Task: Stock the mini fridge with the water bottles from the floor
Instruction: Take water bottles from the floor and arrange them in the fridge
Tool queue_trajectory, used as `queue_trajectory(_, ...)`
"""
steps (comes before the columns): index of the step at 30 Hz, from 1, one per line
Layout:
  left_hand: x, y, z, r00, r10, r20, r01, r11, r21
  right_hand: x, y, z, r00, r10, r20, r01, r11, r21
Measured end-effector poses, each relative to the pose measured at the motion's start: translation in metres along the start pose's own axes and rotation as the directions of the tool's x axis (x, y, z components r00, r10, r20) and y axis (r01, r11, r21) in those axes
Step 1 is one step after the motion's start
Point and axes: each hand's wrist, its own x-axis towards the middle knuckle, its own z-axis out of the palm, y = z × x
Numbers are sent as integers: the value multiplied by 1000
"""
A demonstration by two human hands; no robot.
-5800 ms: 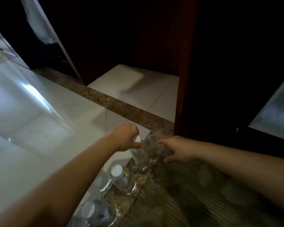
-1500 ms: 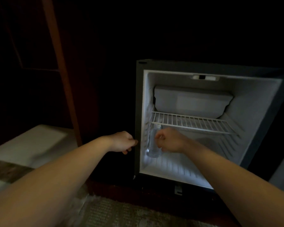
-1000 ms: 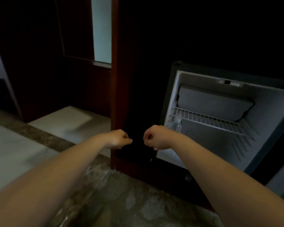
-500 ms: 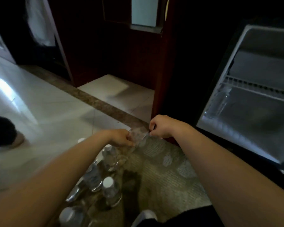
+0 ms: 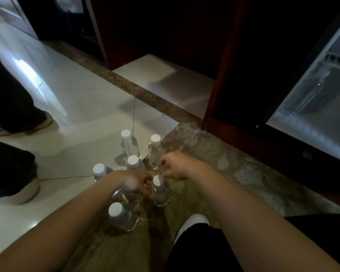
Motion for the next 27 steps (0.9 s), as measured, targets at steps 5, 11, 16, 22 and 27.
queue_trajectory(5, 4, -10, 12, 998, -39, 45, 43, 994, -97, 2, -14, 31, 993, -79, 88, 101, 954, -284)
queue_trajectory(11, 9, -8, 16, 997, -42, 67, 51, 987, -150, 5, -12, 38, 995, -77, 56, 91, 944, -316)
queue_trajectory(16, 12, -1, 14, 999, 35, 42, -26, 980, -198, 1, 1, 22, 999, 20, 31, -16, 993, -118)
queue_trajectory(22, 20, 27, 8, 978, 176, -116, -206, 917, -342, -12, 21, -26, 998, 9, -54, -14, 997, -76)
queue_trajectory(27, 31, 71, -4, 887, 275, -372, -424, 805, -415, -27, 35, -82, 990, 18, -137, -44, 981, -191)
